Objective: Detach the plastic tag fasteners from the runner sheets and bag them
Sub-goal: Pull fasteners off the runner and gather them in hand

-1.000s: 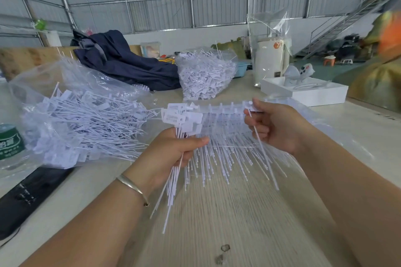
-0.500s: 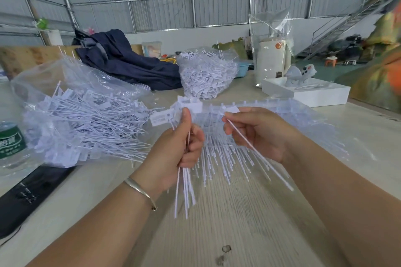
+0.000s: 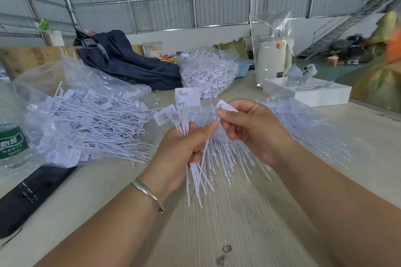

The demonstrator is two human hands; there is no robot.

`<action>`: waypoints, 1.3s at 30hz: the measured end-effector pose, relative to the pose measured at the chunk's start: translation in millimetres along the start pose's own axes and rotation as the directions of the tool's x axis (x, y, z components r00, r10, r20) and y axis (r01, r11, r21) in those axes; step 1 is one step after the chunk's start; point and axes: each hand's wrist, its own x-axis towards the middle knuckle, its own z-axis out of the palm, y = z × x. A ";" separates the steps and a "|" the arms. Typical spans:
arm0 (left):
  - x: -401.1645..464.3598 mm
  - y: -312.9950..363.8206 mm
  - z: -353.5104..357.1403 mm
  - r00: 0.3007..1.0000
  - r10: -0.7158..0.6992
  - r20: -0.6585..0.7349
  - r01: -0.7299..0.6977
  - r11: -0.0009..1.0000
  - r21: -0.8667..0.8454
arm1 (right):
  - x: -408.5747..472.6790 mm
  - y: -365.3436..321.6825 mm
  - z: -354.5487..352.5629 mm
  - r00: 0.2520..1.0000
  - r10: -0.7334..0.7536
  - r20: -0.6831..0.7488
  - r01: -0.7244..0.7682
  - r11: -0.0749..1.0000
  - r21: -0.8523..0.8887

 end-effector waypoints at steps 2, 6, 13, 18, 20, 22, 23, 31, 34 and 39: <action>-0.5 -0.6 2.9 1.000 -0.010 0.028 0.009 0.999 0.034 | 0.2 0.5 -0.7 1.000 -0.013 -0.027 0.014 0.998 0.059; -4.4 3.0 8.5 0.996 -0.043 0.083 0.041 0.999 0.022 | -0.6 5.7 1.7 0.998 -0.036 -0.046 0.032 0.996 -0.083; -3.3 10.8 3.7 0.994 -0.049 -0.096 0.022 0.966 -0.258 | -1.2 7.9 4.1 0.934 0.218 0.282 -0.259 0.959 0.118; -4.5 11.1 9.0 0.986 -0.052 -0.159 -0.004 0.942 -0.334 | -10.7 13.0 19.4 0.767 0.354 0.535 -0.387 0.920 -0.053; -7.3 8.3 10.8 0.949 0.078 -0.306 -0.067 0.997 0.045 | -12.6 11.6 23.0 0.715 0.391 0.580 -0.374 0.914 -0.154; -8.3 4.7 11.5 0.893 0.281 -0.353 -0.148 0.921 0.359 | -12.8 10.0 23.2 0.693 0.424 0.582 -0.344 0.905 -0.250; -8.9 3.2 10.7 0.874 0.346 -0.341 -0.178 0.881 0.439 | -12.3 9.5 23.2 0.697 0.433 0.571 -0.333 0.901 -0.278; 4.1 -2.0 -2.2 0.895 0.261 -0.361 -0.085 0.895 0.437 | -13.6 11.7 32.6 0.893 0.321 0.315 -0.087 0.810 -0.580; 10.2 5.3 -0.6 0.920 0.198 -0.338 -0.059 0.923 0.380 | -9.7 16.1 38.7 0.958 0.125 0.258 0.087 0.731 -0.677; 14.5 27.1 -0.9 0.982 0.065 -0.179 0.017 0.907 0.421 | -6.3 14.5 34.3 0.986 -0.032 0.165 0.148 0.626 -0.765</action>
